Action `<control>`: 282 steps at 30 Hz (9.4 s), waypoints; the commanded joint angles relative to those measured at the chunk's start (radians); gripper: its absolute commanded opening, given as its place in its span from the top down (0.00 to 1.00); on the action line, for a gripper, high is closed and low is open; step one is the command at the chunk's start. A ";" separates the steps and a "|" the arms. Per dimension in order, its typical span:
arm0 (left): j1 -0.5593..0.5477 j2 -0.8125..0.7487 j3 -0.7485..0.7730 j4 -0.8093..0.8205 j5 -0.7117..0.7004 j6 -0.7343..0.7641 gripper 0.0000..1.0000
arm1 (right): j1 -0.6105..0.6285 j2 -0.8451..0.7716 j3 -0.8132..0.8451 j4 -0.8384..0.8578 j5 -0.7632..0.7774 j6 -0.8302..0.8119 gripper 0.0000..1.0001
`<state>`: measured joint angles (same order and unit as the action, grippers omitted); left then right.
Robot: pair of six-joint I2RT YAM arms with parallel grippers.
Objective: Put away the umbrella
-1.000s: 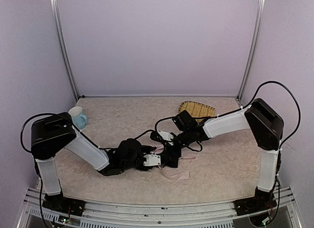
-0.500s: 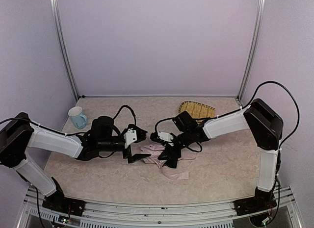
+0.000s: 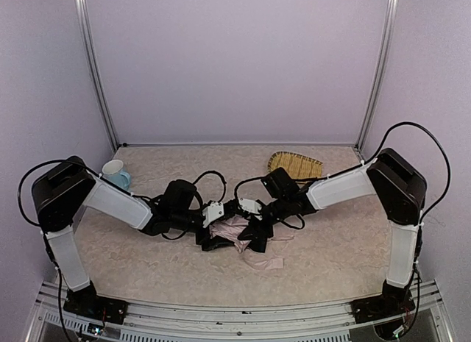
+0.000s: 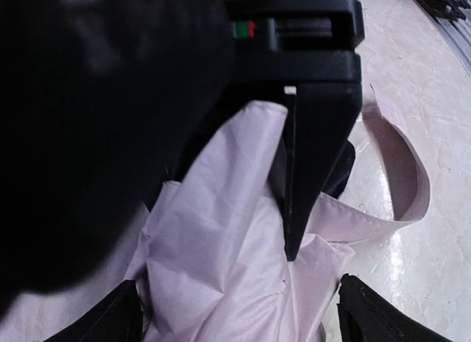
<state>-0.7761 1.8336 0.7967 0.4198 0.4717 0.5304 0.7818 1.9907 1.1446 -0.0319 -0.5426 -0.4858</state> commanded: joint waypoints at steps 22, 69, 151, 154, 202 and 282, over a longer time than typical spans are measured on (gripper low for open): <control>-0.038 0.292 0.187 -0.176 -0.113 -0.066 0.22 | -0.100 -0.074 -0.068 0.047 -0.065 0.010 0.38; -0.012 0.382 0.138 0.465 0.137 -0.318 0.52 | -0.122 -0.021 -0.062 0.035 -0.048 -0.053 0.47; 0.026 0.390 0.237 0.126 -0.090 -0.338 1.00 | -0.173 -0.642 -0.378 0.335 -0.551 0.687 1.00; 0.031 0.361 0.250 0.126 -0.145 -0.434 1.00 | -0.120 -0.671 -0.477 0.320 -0.553 0.702 1.00; -0.109 -0.230 0.440 -0.374 0.424 -0.253 1.00 | -0.426 -0.159 0.048 0.532 -0.454 0.469 1.00; 0.019 0.183 0.437 -0.333 0.332 -0.150 0.33 | 0.235 -0.306 -0.643 0.510 0.391 -0.274 1.00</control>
<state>-0.6937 1.9263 1.1313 0.1051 0.9176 0.4435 1.0069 1.6356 0.5259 0.6006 -0.1467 -0.7555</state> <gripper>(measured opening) 0.668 0.005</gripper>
